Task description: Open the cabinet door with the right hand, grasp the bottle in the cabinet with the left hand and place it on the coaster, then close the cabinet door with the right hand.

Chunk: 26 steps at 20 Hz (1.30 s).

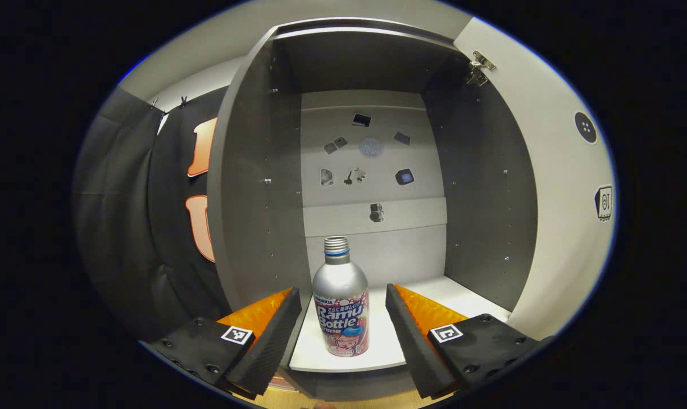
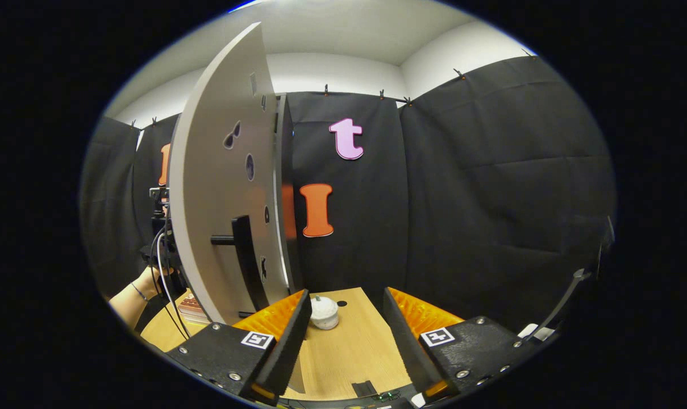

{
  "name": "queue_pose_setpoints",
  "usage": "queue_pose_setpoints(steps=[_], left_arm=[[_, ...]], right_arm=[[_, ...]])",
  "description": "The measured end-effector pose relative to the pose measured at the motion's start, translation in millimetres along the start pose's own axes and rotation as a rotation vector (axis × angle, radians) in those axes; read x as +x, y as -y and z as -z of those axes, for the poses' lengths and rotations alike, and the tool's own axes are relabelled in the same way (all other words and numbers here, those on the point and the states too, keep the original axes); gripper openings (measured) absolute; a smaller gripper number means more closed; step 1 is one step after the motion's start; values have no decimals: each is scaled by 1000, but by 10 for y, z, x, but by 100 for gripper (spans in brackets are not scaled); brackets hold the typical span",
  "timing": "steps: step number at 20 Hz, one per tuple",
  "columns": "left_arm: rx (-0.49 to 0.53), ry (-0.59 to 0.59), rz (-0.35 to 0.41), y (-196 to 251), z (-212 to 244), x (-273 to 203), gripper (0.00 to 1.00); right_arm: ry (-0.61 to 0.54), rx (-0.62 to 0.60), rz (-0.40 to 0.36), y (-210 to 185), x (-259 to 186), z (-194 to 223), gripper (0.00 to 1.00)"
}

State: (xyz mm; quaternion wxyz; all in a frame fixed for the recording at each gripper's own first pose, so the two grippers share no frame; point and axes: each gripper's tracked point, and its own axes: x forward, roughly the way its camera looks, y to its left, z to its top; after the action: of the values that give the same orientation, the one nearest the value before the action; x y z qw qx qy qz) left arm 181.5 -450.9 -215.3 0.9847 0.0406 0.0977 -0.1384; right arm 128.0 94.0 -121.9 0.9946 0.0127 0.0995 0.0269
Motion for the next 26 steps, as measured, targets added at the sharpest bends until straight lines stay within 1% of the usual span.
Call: queue_pose_setpoints(steps=[2,3,4,5,8,10,11,12,15,16,17,18,20,21,24,26], left_arm=[[-11,-11,-13,-27,78,106,98],[-20,-20,-17,-43,123,161,98],[-31,-31,-15,-46,171,211,95],[-42,-39,-10,-48,200,260,98],[-65,-49,-12,-82,232,400,98],[-72,-51,-47,-123,227,442,98],[-70,-50,-38,-86,231,464,97],[-70,-58,-10,-9,258,486,95],[-56,-69,-12,10,267,490,87],[-59,-69,-10,27,258,477,87],[-68,-73,-3,71,256,451,84],[-76,-73,3,87,243,414,86],[-101,-75,24,126,205,297,84],[-114,-75,35,142,185,224,86],[-159,-69,63,141,107,-47,84],[-164,-57,63,63,78,-259,85]], right_arm=[[-3,6,13,26,24,12,85],[-6,10,19,39,34,6,92],[-10,13,24,43,40,23,89],[-14,15,28,53,45,35,90],[-30,19,38,74,52,67,90],[-41,27,41,79,56,83,90],[-47,31,44,81,63,98,90],[-52,37,46,87,50,111,90],[-59,61,46,68,53,132,90],[-65,66,49,71,54,142,90],[-69,70,50,67,45,149,90],[-73,73,49,67,51,150,90],[-71,74,47,68,54,145,90],[-69,72,46,68,50,144,90],[-65,71,34,65,62,138,90],[-64,74,22,39,56,143,90]])
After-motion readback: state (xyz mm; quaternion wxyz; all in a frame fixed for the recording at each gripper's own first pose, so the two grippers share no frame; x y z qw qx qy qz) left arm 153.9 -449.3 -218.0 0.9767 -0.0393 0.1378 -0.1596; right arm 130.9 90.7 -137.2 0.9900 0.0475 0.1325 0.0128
